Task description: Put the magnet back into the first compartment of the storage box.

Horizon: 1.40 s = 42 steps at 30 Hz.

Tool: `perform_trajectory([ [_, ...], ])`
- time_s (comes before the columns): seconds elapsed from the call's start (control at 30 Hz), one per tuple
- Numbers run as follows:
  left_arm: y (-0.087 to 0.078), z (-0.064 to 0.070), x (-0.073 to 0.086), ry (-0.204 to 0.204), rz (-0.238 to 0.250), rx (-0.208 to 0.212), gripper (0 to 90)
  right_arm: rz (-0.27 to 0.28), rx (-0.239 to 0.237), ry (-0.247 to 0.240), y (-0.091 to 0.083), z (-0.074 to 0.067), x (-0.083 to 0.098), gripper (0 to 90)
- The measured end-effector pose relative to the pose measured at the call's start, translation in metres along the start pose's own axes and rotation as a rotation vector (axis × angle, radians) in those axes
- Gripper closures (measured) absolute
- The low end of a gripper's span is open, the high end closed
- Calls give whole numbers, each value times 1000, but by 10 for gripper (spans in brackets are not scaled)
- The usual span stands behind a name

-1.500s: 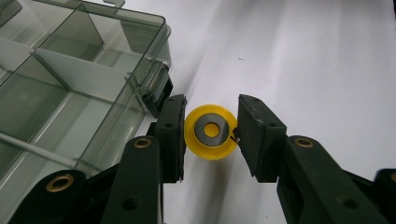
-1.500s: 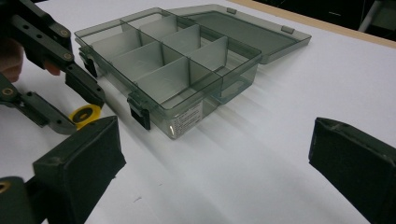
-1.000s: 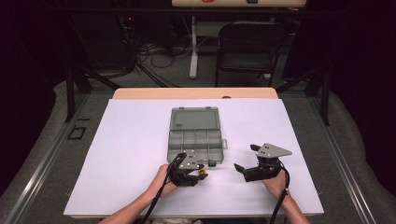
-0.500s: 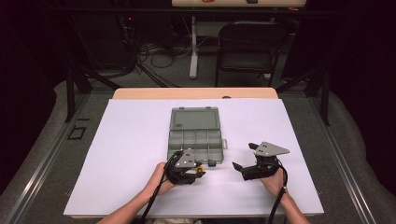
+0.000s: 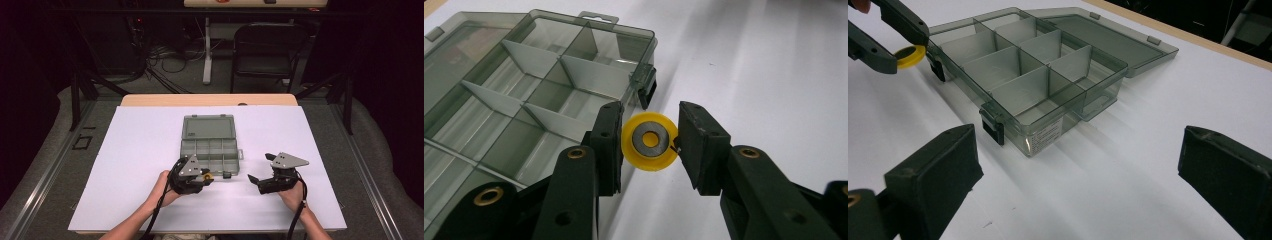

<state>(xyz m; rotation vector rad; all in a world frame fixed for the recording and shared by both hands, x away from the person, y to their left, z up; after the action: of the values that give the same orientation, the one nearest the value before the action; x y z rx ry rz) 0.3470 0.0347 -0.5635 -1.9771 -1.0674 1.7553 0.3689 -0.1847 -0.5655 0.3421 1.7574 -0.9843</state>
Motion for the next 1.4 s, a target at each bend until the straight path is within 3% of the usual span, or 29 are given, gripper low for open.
perform_trajectory([
  [0.37,-13,-14,-3,-8,12,-44,634,-2,15,13,-1,6,2,24],
  [1.1,-18,-42,0,-51,8,-102,634,5,16,18,-4,7,0,28],
  [1.4,-16,-51,2,-51,-2,-115,634,10,14,20,-5,6,-1,28],
])
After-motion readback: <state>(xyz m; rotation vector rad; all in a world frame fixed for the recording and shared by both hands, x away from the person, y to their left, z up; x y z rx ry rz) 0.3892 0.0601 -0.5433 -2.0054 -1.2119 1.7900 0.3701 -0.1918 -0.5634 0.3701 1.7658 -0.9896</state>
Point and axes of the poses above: each handheld gripper's, and its own axes: y roughly forward along the jaws, x roughly out of its underside, z roughly to its right, the point moved 8 cm from there along y, roughly forward along the jaws, and after that the axes turned 11 degrees about y, right-handed, at the moved point
